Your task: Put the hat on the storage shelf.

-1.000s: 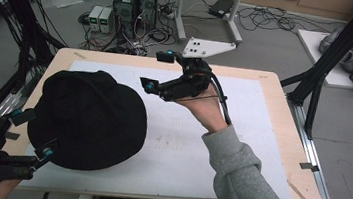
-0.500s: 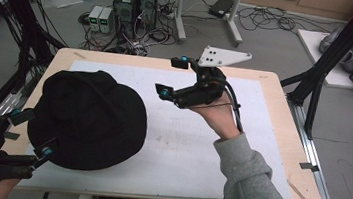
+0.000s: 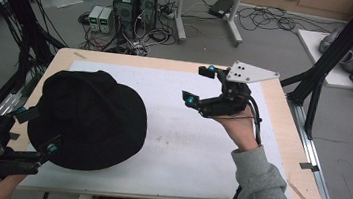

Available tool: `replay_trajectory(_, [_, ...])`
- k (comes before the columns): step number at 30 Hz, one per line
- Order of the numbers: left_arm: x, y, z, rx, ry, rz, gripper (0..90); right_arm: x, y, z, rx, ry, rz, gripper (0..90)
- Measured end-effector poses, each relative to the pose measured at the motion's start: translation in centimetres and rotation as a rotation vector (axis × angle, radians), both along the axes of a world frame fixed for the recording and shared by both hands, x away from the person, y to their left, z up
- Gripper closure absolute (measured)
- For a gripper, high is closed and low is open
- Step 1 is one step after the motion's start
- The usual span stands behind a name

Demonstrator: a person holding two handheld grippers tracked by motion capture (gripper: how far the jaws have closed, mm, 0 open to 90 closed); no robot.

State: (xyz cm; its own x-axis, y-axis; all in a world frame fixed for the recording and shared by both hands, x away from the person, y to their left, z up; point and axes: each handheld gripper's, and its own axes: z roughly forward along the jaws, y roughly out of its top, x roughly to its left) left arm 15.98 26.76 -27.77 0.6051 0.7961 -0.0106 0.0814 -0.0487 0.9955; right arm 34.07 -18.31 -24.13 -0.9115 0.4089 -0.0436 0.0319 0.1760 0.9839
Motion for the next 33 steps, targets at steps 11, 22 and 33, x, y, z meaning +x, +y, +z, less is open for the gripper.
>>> replay_trajectory(11, [0.3, -0.2, 0.0, 0.007, 0.001, 0.001, 5.0, -0.7, -3.7, -1.3, 0.018, -0.003, -0.083, 10.2])
replay_trajectory(22, [0.6, -0.5, -0.1, 0.015, -0.003, 0.005, 5.0, -0.7, -7.6, -3.0, 0.053, 0.046, -0.182, 10.1])
replay_trajectory(33, [0.8, -0.4, -0.3, 0.008, 0.001, 0.009, 5.0, -0.4, -9.8, -4.5, 0.011, 0.061, -0.304, 10.1])
